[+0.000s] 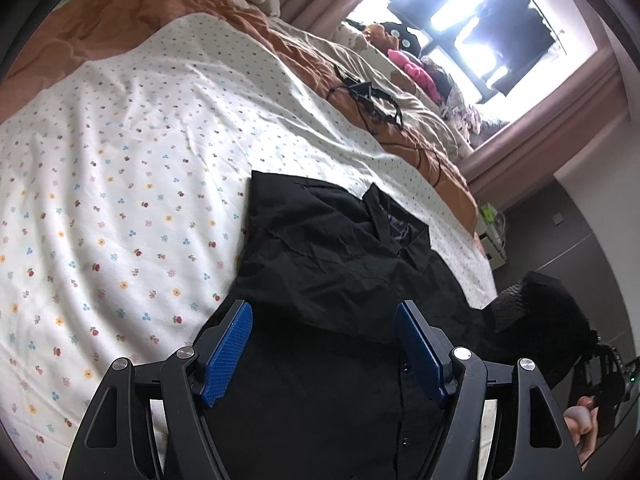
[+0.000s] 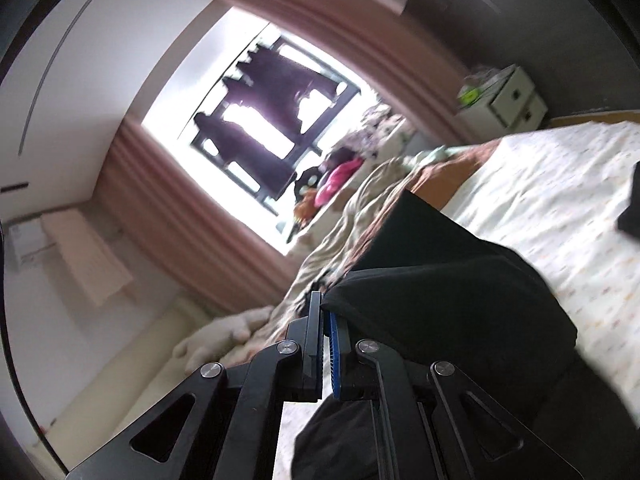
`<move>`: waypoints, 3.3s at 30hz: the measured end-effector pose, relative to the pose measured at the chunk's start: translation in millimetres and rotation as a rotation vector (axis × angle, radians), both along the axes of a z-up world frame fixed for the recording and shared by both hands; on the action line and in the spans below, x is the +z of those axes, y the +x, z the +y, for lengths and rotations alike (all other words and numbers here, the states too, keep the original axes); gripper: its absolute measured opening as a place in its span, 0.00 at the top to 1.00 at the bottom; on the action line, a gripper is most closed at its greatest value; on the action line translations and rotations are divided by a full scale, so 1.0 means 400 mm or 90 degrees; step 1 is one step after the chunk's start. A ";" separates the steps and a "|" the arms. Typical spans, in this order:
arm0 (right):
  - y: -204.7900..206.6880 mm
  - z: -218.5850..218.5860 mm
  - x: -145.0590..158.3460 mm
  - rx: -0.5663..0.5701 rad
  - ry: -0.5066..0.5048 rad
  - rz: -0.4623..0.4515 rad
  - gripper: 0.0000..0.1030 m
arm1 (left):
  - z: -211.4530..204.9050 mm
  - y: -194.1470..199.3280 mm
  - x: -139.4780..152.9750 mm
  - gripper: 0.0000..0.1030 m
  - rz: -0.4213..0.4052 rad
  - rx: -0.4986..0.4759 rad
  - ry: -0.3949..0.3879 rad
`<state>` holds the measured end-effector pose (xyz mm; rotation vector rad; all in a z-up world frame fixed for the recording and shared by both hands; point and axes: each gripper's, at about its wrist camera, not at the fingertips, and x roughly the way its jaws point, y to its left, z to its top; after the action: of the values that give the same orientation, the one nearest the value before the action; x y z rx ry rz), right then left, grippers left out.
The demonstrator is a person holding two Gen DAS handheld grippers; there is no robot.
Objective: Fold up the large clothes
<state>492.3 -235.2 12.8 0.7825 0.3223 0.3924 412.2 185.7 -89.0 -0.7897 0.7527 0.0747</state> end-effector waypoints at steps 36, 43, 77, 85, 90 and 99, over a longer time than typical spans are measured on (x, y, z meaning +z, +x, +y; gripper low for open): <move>-0.016 0.183 -0.331 0.125 -0.061 0.375 0.35 | 0.054 -0.007 -0.025 0.27 0.020 0.022 -0.006; 0.003 0.081 -0.391 0.024 -0.071 0.467 0.35 | 0.054 -0.004 -0.034 0.27 0.031 0.028 0.004; 0.055 0.577 -0.226 0.312 -0.229 0.204 0.32 | 0.191 -0.070 -0.020 0.27 0.005 0.095 -0.076; 0.026 0.417 -0.196 0.218 -0.220 0.229 0.32 | 0.163 -0.050 -0.013 0.27 0.001 0.065 -0.063; 0.000 0.286 -0.218 0.146 -0.208 0.267 0.32 | 0.111 -0.025 -0.006 0.27 0.003 0.033 -0.032; 0.038 0.110 -0.297 0.079 -0.155 0.334 0.32 | -0.025 0.039 -0.014 0.28 0.026 -0.037 0.042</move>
<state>507.5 -191.0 -106.0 0.6178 0.8967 0.2525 427.6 175.9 -94.5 -0.7051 0.8081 0.0633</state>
